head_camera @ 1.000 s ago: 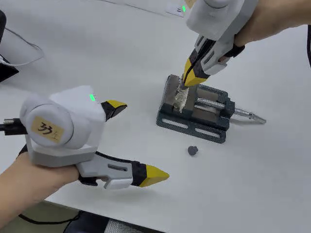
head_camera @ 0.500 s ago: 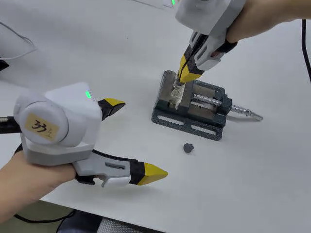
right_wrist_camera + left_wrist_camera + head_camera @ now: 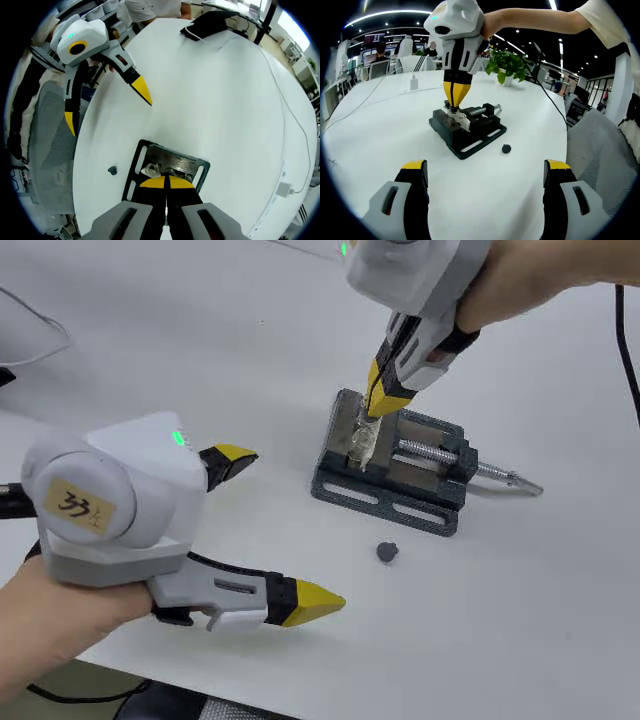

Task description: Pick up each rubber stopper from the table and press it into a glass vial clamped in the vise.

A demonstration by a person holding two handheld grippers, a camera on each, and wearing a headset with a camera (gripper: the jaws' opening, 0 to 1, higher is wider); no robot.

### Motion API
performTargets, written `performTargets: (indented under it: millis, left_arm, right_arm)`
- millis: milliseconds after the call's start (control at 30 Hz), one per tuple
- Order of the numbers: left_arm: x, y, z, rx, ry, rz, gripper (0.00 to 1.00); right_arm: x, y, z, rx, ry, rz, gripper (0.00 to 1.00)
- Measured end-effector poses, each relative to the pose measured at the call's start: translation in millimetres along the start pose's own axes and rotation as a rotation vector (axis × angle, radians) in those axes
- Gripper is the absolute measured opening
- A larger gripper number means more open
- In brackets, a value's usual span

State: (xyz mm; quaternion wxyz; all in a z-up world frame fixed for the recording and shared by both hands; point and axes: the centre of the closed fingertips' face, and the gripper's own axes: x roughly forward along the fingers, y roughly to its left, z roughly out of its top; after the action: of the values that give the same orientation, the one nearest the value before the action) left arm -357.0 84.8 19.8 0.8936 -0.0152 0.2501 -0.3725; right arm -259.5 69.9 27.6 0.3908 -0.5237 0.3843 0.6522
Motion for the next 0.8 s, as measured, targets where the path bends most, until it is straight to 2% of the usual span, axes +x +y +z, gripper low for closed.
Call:
performTargets:
  millis: [233, 367, 600, 733, 800]
  left_arm:
    - [1.9, -0.3, 0.9, -0.001, -0.003, -0.003, 0.95]
    - [2.7, -0.1, 2.0, 0.0, -0.004, -0.002, 0.95]
    - [-1.2, 2.2, 7.0, 0.001, -0.017, 0.011, 0.95]
    - [-5.4, 1.5, 10.1, 0.0, -0.024, 0.02, 0.95]
    - [-6.5, 1.0, 11.5, -0.003, -0.026, 0.021, 0.95]
  right_arm:
    - [1.7, -3.6, -1.9, 0.014, -0.001, -0.011, 0.0]
    - [2.9, -8.1, -2.0, 0.051, 0.003, 0.009, 0.0]
    - [4.4, -9.2, -3.3, 0.085, -0.058, 0.027, 0.0]
    - [3.1, -10.7, -5.1, 0.076, -0.102, 0.014, 0.0]
    - [1.7, -11.2, -5.5, 0.096, -0.123, 0.016, 0.0]
